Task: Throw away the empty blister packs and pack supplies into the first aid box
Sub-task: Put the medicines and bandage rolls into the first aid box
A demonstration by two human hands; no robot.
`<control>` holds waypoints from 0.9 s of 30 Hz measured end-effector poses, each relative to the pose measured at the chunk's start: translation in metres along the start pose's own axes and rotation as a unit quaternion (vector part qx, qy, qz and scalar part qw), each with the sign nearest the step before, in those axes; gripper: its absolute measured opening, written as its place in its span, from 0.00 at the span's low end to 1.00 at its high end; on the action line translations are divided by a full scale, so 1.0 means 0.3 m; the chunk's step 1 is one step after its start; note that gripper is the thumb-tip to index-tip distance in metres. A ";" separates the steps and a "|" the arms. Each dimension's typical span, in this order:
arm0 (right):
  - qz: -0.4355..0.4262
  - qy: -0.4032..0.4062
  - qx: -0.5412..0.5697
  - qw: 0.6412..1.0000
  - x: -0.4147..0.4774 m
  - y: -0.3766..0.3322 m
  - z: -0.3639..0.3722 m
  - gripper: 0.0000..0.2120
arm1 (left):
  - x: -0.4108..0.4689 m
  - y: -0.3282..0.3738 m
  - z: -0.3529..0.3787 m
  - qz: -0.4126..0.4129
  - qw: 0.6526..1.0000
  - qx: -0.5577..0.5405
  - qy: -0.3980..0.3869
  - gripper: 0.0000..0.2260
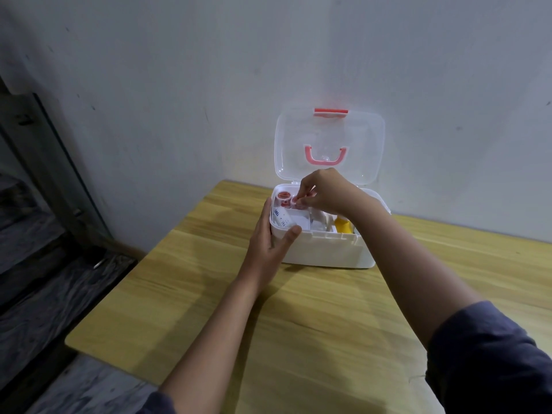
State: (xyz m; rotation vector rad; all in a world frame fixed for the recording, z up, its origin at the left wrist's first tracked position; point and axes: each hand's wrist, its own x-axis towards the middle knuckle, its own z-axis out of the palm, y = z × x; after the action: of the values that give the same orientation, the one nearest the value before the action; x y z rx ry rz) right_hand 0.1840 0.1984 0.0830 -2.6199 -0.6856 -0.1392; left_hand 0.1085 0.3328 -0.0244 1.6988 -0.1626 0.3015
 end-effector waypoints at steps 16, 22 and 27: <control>0.044 0.042 0.013 0.998 -0.002 -0.034 0.009 0.10 | -0.001 0.009 -0.002 0.009 1.000 0.009 0.004 0.35; 0.081 0.079 0.029 0.993 -0.003 -0.026 0.018 0.12 | 0.000 0.011 -0.003 0.020 1.000 0.005 -0.003 0.33; 0.091 0.056 0.017 0.994 -0.004 -0.036 0.025 0.12 | 0.000 0.010 -0.007 0.023 1.000 0.000 0.000 0.32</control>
State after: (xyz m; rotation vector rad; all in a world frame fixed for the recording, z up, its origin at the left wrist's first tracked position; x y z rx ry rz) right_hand 0.1777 0.2095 0.0801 -2.6039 -0.4063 -0.2157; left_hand 0.1075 0.3344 -0.0211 1.6975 -0.2024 0.3354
